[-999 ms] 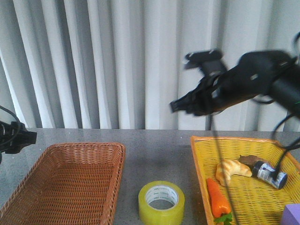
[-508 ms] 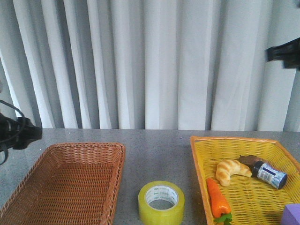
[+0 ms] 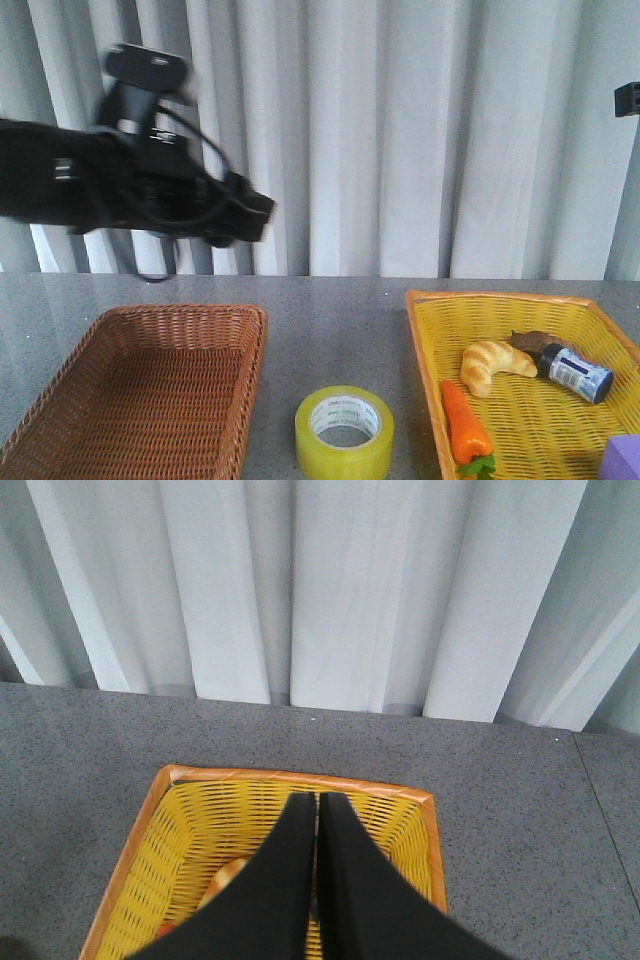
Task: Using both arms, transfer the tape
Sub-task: 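Swing the left gripper down over the tape roll on the table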
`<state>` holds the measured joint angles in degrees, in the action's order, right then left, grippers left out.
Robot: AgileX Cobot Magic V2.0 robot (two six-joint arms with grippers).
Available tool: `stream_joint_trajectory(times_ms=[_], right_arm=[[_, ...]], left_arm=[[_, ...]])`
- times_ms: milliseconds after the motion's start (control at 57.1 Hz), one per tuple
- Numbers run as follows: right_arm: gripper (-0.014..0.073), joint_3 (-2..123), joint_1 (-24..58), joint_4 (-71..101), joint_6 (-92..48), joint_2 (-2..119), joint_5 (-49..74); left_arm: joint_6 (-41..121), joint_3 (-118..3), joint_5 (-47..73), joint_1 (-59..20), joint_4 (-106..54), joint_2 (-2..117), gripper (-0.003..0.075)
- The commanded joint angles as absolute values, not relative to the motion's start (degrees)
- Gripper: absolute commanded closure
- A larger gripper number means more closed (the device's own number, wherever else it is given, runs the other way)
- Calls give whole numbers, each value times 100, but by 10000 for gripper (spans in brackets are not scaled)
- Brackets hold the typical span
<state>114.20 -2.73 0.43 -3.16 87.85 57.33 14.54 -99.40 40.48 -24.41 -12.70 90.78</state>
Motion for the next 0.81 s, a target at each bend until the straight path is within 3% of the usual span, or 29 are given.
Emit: stream_joint_trajectory(times_ms=[0, 368, 788], right_arm=[[601, 11544, -305, 52, -341, 8601, 5364], [601, 11544, -305, 46, -341, 8601, 5370], [601, 11544, -305, 46, -341, 8601, 5368]], left_arm=[[1409, -10790, 4423, -2665, -1193, 9543, 269], [217, -11965, 5506, -2870, -287, 11448, 269], [212, -11957, 5823, -2870, -628, 11956, 268]])
